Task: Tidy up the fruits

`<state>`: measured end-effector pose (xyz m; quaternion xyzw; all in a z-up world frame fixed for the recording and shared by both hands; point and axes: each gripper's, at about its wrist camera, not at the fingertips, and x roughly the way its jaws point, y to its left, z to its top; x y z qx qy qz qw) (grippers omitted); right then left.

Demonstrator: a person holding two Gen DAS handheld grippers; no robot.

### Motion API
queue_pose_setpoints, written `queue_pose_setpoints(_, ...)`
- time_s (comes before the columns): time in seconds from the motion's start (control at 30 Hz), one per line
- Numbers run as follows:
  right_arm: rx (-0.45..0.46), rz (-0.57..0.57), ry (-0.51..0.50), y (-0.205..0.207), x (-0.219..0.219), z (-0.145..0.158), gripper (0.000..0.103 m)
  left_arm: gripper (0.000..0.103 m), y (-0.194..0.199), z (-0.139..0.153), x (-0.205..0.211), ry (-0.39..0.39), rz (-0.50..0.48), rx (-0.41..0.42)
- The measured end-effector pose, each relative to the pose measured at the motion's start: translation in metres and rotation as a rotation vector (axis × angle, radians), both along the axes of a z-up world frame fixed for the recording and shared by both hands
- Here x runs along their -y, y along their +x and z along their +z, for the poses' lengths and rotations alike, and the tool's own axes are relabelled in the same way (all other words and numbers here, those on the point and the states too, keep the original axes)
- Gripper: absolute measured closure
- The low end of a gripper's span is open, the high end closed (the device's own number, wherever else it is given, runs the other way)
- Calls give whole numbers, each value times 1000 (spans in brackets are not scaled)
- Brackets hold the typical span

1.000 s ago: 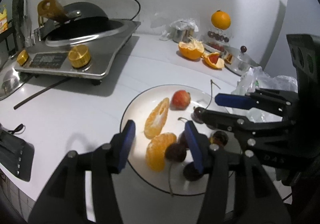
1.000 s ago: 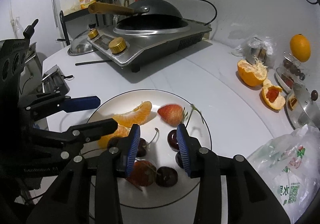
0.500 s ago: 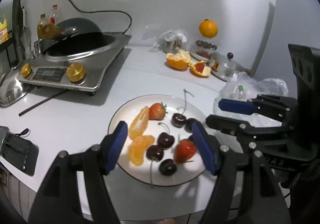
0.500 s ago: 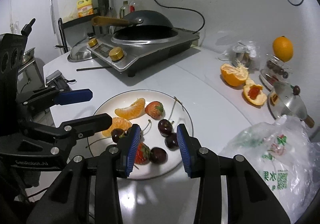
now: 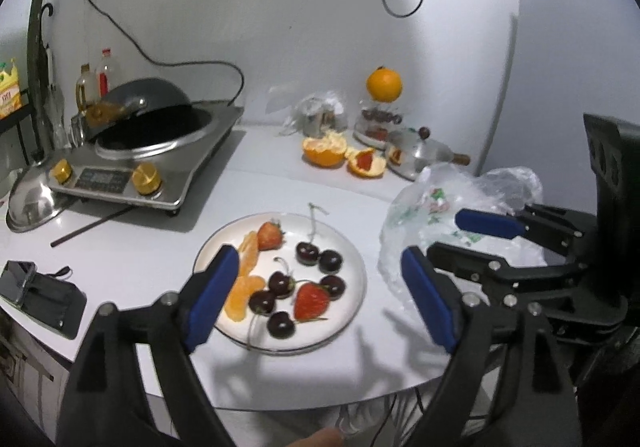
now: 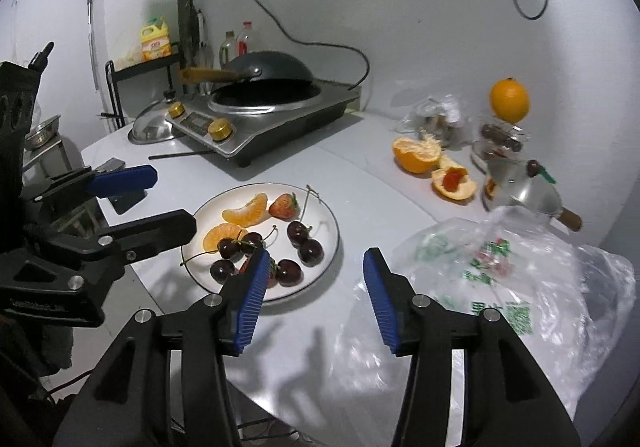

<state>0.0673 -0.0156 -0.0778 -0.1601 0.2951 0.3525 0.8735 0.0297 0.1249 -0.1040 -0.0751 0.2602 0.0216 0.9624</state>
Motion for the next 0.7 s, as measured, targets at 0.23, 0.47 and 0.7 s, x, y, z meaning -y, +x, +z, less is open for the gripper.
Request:
queue_pose_setpoints(0.23,55,-45,46,-30,34,25,51,18,-26,25,29,22,3,49)
queue_pose_setpoints(0.47,123,-81,92,-64,63,55,46,18,-54,53,59,54,15,98)
queue_pose_setpoints(0.7,175,-112,155,-94,86,85,43,18,-80,82,82,93,25,155)
